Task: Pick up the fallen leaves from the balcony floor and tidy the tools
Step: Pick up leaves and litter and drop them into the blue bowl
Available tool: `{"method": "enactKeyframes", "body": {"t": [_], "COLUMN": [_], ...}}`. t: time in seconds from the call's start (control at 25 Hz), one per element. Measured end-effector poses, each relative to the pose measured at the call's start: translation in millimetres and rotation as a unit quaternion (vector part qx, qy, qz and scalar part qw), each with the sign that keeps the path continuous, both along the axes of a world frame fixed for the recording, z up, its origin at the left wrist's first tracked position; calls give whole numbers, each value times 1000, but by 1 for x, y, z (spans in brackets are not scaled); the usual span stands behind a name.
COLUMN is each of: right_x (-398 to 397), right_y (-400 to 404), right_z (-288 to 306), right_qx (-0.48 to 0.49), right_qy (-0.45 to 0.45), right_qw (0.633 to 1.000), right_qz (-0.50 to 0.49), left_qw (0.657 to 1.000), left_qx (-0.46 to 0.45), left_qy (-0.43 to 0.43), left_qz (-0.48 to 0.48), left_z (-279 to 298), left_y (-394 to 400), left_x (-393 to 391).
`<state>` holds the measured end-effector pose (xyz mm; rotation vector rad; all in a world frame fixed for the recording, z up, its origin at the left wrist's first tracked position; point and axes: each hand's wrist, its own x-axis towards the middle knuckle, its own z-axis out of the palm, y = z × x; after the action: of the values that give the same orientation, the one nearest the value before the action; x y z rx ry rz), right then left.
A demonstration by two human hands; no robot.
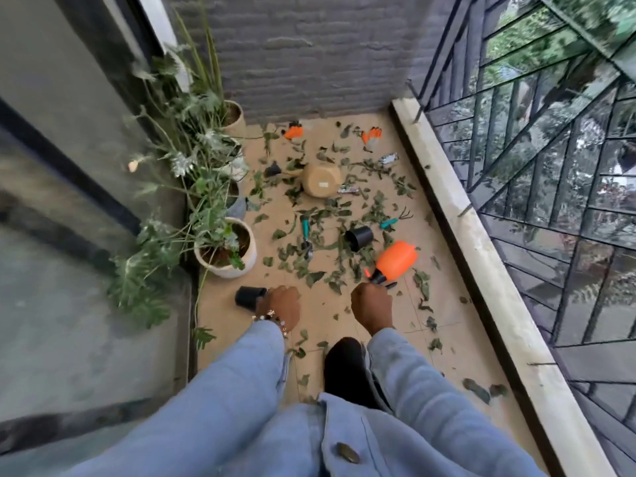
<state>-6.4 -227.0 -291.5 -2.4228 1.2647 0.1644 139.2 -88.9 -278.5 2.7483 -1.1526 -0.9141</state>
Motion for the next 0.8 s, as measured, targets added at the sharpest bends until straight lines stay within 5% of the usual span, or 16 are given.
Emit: {"method": "enactKeyframes", "body": {"t": [0.32, 0.56, 0.8], "right_x": [92, 185, 237], "right_y": [-146, -302, -347], "right_z": [-15, 9, -3], "right_qx": [44, 62, 101], "right_qy": [50, 19, 16], "right_qw": [998, 998, 994], "right_qz": [17, -15, -37], "left_qw": [996, 999, 1000], "left_qx": [61, -7, 4], "left_qy": [-34, -27, -2], "left_qz": [-59, 17, 20], "left_z": [-12, 10, 0], "left_y": [-149, -280, -336], "left_x": [109, 184, 239]}}
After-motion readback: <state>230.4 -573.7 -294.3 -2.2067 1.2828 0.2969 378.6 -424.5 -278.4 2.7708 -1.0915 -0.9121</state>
